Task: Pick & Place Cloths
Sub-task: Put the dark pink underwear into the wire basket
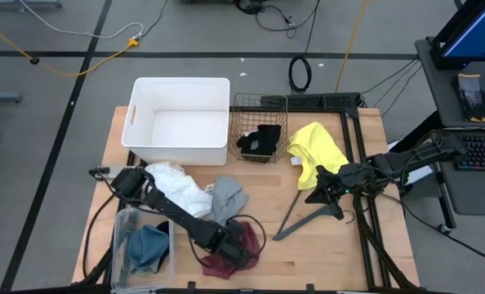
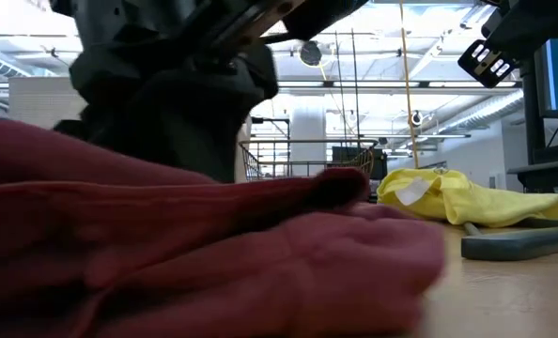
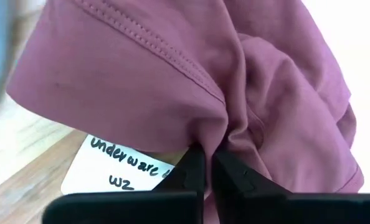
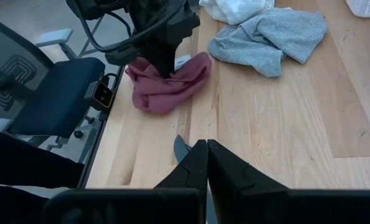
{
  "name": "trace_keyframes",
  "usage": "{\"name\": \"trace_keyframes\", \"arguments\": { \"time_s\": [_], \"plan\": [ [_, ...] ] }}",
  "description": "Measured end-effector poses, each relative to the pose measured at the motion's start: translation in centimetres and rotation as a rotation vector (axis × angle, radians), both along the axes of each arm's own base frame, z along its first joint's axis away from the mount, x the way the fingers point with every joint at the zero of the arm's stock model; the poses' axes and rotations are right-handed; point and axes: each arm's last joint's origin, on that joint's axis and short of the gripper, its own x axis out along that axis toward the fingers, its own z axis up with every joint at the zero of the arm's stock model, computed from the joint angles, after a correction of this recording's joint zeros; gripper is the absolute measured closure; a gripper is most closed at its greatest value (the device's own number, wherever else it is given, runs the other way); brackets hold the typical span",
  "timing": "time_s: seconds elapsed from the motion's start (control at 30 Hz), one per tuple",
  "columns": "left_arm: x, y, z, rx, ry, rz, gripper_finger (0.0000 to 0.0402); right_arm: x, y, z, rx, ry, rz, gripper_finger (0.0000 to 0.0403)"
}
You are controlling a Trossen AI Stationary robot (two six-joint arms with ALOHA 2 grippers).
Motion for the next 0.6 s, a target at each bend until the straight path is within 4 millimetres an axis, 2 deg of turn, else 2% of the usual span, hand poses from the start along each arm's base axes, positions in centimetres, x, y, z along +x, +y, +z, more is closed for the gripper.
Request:
{"name": "trace_keyframes", "arguments": {
  "time_s": [0.27, 0.6],
  "plan": [
    [0.2, -0.5, 1.0, -0.071, -0.049, -0.127, 0.0399, 0.0, 0.0, 0.0, 0.001, -0.001, 0.0, 0.0403],
    [-0.4, 0.6, 7.5, -0.034, -0.236, -0.184, 0.0401, 0.1, 0.0, 0.1, 0.005, -0.015, 0.0, 0.0403]
  ]
}}
